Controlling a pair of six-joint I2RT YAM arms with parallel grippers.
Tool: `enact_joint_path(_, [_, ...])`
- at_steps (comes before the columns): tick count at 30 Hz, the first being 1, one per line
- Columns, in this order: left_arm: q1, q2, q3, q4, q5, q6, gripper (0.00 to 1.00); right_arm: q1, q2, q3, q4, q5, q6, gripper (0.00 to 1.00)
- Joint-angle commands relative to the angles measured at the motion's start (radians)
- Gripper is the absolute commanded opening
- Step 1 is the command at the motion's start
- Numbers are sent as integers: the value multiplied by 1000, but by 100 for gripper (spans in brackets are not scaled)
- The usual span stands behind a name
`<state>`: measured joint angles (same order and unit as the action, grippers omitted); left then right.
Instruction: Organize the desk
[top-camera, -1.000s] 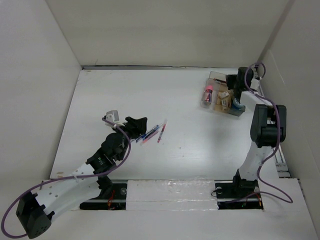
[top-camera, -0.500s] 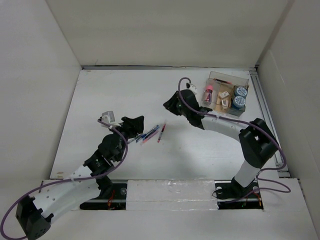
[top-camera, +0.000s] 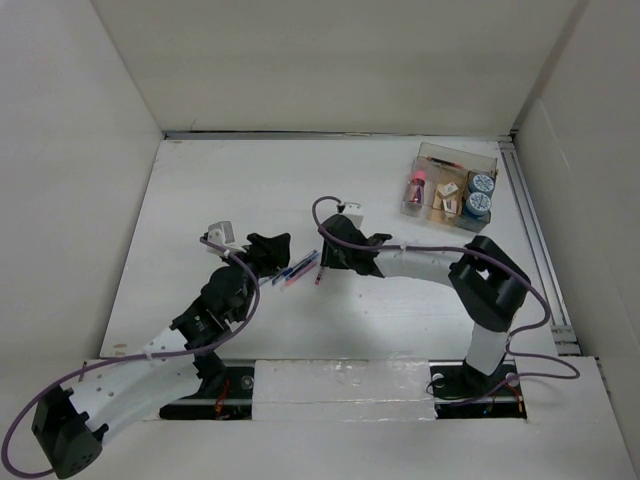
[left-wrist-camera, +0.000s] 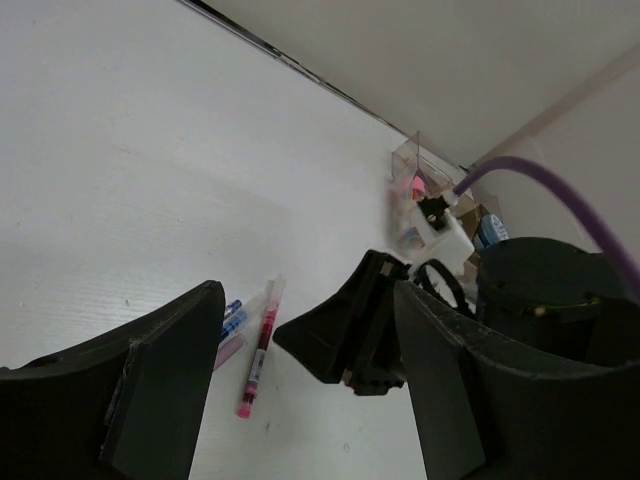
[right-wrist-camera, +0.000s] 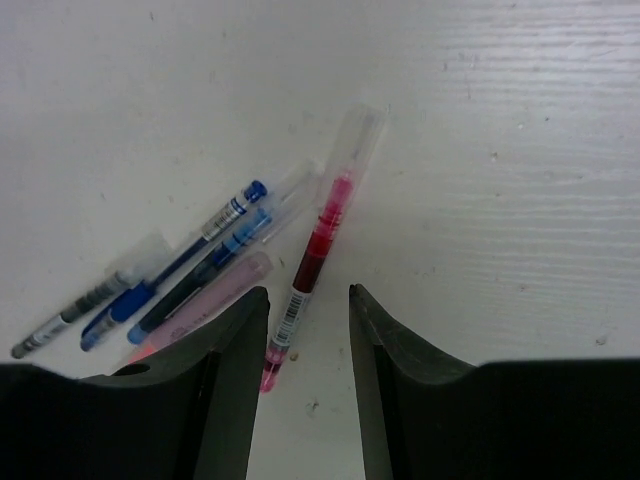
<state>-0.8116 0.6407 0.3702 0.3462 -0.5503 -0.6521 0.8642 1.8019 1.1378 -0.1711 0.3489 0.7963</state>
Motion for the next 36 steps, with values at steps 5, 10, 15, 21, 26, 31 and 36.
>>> enact_joint_path(5, [-4,-32,18,17,10,9,65,2,50,86,-47,5,-32,44])
enact_joint_path(10, [-4,-38,16,17,12,8,65,2,100,120,-53,19,-34,44])
enact_joint_path(15, [-4,-30,16,19,12,11,65,2,157,155,-77,59,-28,42])
enact_joint_path(21, [-4,-30,15,25,12,11,65,2,171,151,-156,119,6,12])
enact_joint_path(26, [5,-29,13,27,18,9,65,-16,73,45,-157,153,50,0])
enact_joint_path(31, [5,-19,19,25,27,6,65,-149,-85,14,-87,92,50,0])
enact_joint_path(36, [5,-19,18,25,26,8,65,-358,-128,56,97,-103,107,0])
